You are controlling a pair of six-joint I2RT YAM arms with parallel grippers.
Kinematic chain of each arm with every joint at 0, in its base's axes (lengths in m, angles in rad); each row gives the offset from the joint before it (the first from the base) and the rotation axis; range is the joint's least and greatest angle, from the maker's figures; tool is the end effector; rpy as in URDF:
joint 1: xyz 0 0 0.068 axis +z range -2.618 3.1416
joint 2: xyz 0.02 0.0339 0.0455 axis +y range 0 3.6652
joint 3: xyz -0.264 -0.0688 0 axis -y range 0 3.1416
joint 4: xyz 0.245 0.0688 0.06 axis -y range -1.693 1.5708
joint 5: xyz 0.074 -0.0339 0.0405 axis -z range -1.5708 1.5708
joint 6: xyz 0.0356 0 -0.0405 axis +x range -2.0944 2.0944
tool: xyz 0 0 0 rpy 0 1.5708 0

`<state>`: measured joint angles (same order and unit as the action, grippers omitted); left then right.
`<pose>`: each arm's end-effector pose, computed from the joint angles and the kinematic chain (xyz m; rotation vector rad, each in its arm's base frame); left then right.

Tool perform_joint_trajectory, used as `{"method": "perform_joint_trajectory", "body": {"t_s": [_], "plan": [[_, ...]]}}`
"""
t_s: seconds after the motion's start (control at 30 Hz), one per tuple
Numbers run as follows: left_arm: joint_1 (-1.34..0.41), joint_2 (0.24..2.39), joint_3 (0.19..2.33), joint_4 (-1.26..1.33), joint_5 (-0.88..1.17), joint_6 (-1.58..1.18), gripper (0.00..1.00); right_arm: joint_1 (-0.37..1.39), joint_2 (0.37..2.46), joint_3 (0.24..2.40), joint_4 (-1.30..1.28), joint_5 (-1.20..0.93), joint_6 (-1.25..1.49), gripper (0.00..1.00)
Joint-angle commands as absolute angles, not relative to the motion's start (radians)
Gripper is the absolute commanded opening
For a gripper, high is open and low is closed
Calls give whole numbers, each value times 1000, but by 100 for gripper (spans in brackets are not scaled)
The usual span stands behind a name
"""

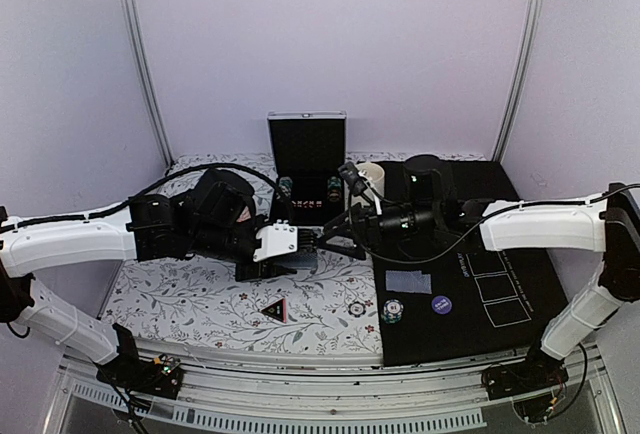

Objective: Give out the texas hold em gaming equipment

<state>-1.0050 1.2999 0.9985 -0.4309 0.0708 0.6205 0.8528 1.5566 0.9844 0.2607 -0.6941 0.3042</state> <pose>0.1494 -0.2399 0.2792 1.7074 1.5661 -0.2778 0.2139 0.2795 0.2642 -1.0513 1.7862 1.4054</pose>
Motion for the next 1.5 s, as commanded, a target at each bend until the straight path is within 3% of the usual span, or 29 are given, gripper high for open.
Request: {"method": "perform_joint_trajectory", "body": {"t_s": [0.0,0.17,0.57,1.27,1.33,1.47], "plan": [[-1013,1277,1000,-408,87,620,45,882,1631,997,389,-702,339,80],[-1012,1278,1000,-407,91,618,45,889,1711,1048,398,-700,376,76],[-1012,1271,991,-400,63,626,45,888,1714,1064,274,-673,383,38],[-1012,1276,992,-402,55,626,45,888,1595,1115,-27,-537,283,20],[-1011,1276,992,-403,56,626,45,886,1590,1114,-24,-548,283,13],[-1012,1277,991,-402,56,625,45,887,1590,1122,-51,-551,285,8]]}}
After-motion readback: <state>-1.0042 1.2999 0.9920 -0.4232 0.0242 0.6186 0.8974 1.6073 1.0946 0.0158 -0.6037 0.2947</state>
